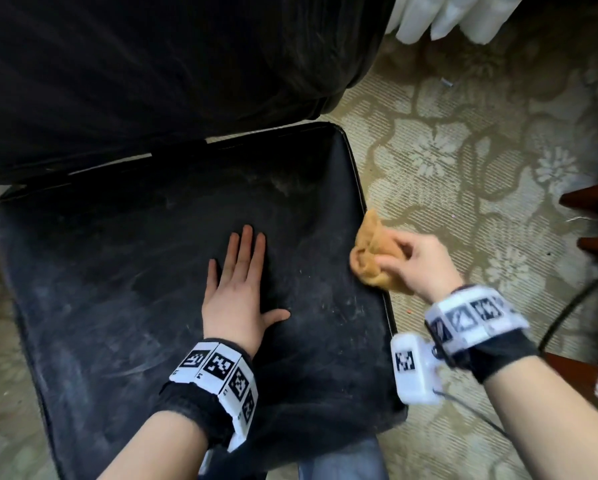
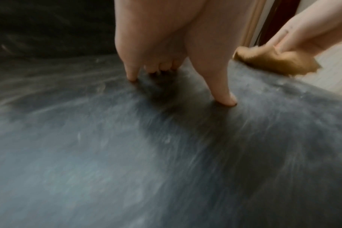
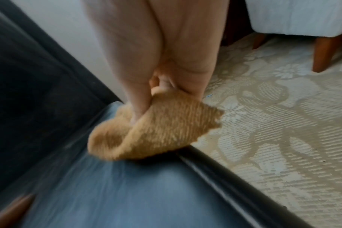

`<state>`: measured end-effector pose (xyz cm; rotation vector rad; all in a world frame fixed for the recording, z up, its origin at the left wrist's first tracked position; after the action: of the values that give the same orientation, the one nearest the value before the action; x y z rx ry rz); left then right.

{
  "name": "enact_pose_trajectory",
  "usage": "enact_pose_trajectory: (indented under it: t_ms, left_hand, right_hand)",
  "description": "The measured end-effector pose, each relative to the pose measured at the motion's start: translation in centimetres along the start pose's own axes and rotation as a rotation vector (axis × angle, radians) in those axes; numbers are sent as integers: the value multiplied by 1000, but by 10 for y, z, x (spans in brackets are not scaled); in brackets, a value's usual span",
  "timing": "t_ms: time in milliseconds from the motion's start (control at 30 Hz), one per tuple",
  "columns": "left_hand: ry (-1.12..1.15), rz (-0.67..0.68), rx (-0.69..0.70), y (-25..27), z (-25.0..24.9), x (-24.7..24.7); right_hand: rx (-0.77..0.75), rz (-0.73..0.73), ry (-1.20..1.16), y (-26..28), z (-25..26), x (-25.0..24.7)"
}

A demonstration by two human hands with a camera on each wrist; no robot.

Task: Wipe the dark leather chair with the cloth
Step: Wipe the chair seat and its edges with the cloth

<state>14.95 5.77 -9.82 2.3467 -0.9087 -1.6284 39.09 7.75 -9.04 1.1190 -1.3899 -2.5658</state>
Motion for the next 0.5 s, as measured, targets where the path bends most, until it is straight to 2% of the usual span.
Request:
enact_pose_trajectory:
  t_ms: [67,133,300,400,500]
  left_hand:
    - [7,-1,15,3,-6,0]
    - [19,-4,46,8,-15,6]
    - [-19,-23,74,15,-27,21]
    - [-21,-74,103,15,-25,16]
    - [-5,-126,153,18,-20,10]
  right_hand:
    - [4,25,52,23,-13,14]
    - [36,-49,7,37,-29,20]
    - [116,-215,-117,20,-45,11]
    - [135,-184,-55,13,-41,2]
    - [75,-73,-29,23,-31,7]
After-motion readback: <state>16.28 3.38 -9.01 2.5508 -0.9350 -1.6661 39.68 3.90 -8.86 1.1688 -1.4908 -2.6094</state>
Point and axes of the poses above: each hand's wrist, its own y-axis away from the middle knuckle, its own x-axis out of the palm, z = x × y, the point moved 7 cm from there along -y, towards the middle knuckle, and after that the axes turned 12 degrees about x, right-handed, at the moved point
